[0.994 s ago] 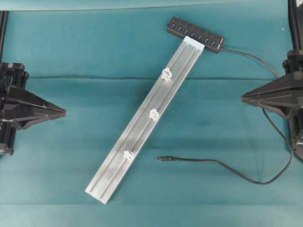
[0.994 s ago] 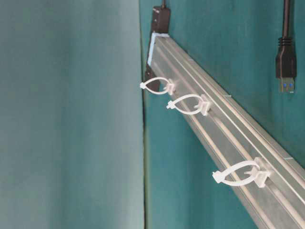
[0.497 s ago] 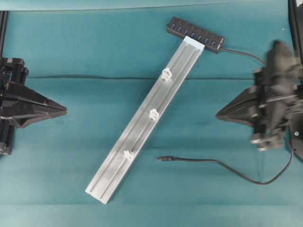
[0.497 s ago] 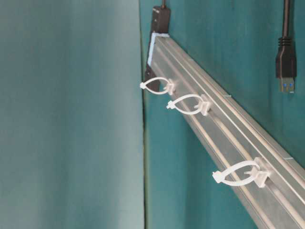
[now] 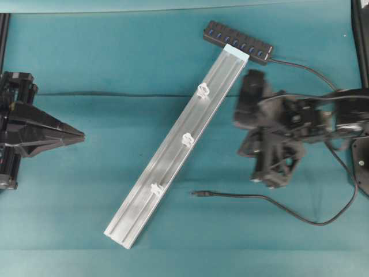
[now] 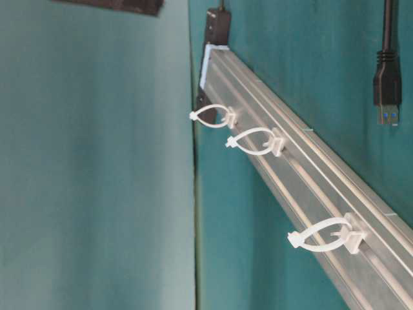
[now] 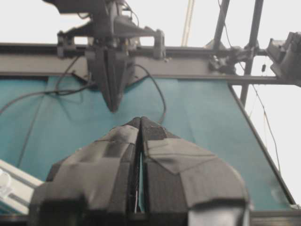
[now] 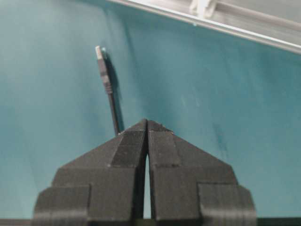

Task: Pass the USB cable through three rings with both arms.

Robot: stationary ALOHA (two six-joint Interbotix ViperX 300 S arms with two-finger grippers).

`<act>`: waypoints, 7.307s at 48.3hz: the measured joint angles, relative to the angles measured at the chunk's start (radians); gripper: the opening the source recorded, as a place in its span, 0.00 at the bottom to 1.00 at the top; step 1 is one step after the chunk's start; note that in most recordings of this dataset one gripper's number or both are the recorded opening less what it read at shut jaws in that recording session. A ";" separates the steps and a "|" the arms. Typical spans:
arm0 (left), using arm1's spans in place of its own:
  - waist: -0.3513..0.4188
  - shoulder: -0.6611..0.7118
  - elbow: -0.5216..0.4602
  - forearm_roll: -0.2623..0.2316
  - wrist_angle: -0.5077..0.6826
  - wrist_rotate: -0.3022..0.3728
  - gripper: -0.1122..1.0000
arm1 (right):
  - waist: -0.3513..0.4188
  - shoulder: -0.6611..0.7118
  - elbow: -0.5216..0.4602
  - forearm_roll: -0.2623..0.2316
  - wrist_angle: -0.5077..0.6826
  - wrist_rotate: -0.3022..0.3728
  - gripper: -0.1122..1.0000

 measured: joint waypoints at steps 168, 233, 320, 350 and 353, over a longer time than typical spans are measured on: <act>-0.008 0.023 -0.025 0.000 0.000 0.014 0.09 | 0.150 0.460 -0.087 -0.017 -0.083 -0.055 0.17; -0.008 -0.086 -0.026 0.002 0.106 0.003 0.09 | -0.227 0.141 -0.396 -0.031 0.502 -0.360 0.17; 0.014 0.087 -0.186 0.000 0.103 0.003 0.09 | -0.552 0.313 -0.230 -0.127 0.120 -1.370 0.17; 0.025 0.092 -0.186 0.000 0.103 0.002 0.09 | -0.532 0.402 -0.229 -0.124 0.029 -1.442 0.17; 0.026 0.091 -0.187 0.002 0.103 0.002 0.09 | -0.529 0.408 -0.229 -0.118 0.025 -1.443 0.17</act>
